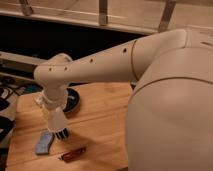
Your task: Place the ceramic cup over the eraser
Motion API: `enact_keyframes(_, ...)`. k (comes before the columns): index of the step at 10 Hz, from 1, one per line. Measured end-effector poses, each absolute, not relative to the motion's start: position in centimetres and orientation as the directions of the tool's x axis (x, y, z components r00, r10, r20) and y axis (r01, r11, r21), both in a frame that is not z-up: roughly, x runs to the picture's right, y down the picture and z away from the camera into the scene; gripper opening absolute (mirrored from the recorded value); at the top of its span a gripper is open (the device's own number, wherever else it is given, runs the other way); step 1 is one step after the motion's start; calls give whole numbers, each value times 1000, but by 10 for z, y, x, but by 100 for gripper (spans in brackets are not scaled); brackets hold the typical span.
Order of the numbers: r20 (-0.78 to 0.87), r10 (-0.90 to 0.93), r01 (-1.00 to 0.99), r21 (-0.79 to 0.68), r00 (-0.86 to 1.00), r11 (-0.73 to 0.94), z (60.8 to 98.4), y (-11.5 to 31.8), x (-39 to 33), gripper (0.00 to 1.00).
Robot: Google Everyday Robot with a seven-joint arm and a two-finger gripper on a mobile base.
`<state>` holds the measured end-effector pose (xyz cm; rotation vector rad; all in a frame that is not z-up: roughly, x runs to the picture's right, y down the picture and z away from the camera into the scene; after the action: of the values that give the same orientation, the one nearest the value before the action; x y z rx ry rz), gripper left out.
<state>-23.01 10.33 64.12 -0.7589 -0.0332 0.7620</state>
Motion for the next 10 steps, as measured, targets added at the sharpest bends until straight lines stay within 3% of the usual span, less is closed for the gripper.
enact_keyframes(10, -237, 636, -613, -633, 734, 473, 641, 109, -230, 36)
